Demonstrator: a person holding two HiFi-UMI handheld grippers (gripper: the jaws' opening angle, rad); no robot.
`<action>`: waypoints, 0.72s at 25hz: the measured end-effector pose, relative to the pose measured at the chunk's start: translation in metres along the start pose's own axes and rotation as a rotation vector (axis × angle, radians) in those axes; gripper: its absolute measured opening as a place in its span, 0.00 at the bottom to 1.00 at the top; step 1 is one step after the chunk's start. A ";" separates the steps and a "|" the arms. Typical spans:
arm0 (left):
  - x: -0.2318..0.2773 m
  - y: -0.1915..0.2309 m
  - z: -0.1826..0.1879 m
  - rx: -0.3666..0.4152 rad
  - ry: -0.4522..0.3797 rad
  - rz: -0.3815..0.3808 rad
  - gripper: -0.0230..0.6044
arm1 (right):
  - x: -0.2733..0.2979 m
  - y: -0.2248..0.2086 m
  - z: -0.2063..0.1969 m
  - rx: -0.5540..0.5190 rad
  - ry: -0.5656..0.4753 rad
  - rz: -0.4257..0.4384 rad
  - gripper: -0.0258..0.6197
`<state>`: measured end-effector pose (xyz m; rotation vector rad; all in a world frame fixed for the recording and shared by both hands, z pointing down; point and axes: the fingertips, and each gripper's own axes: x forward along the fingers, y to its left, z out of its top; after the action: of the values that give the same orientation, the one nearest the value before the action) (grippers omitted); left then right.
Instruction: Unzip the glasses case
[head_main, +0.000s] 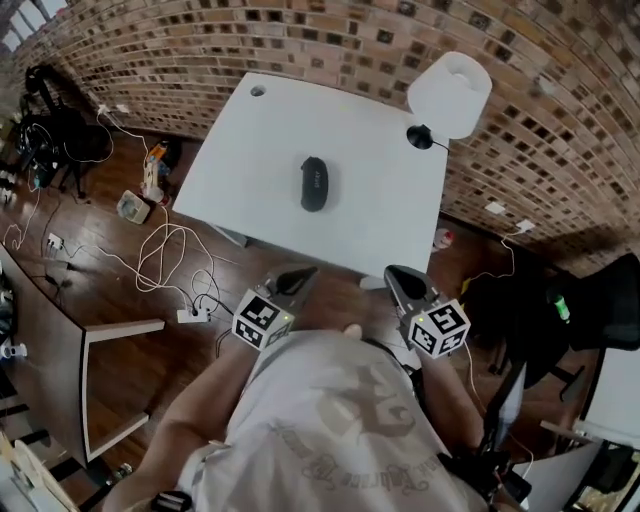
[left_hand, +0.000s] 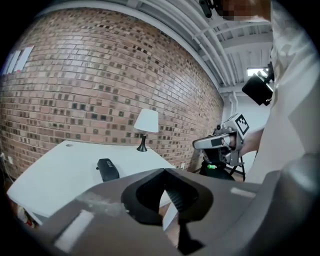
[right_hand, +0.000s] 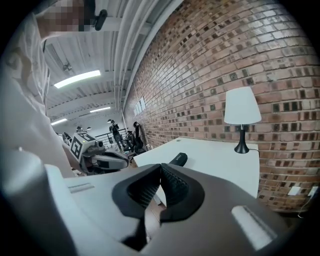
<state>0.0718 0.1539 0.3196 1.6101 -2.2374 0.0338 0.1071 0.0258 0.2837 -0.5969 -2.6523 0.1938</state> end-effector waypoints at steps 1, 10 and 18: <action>0.004 -0.005 0.001 -0.009 0.005 -0.011 0.04 | -0.004 -0.004 0.001 0.000 -0.005 -0.006 0.05; 0.005 -0.018 0.007 -0.023 0.004 0.059 0.04 | -0.007 0.007 -0.016 0.051 -0.010 0.072 0.05; -0.040 -0.017 -0.016 -0.043 0.065 0.122 0.04 | 0.017 0.051 -0.018 0.049 -0.011 0.160 0.05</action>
<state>0.1026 0.1885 0.3186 1.4280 -2.2677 0.0695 0.1195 0.0796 0.2950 -0.7949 -2.6025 0.3078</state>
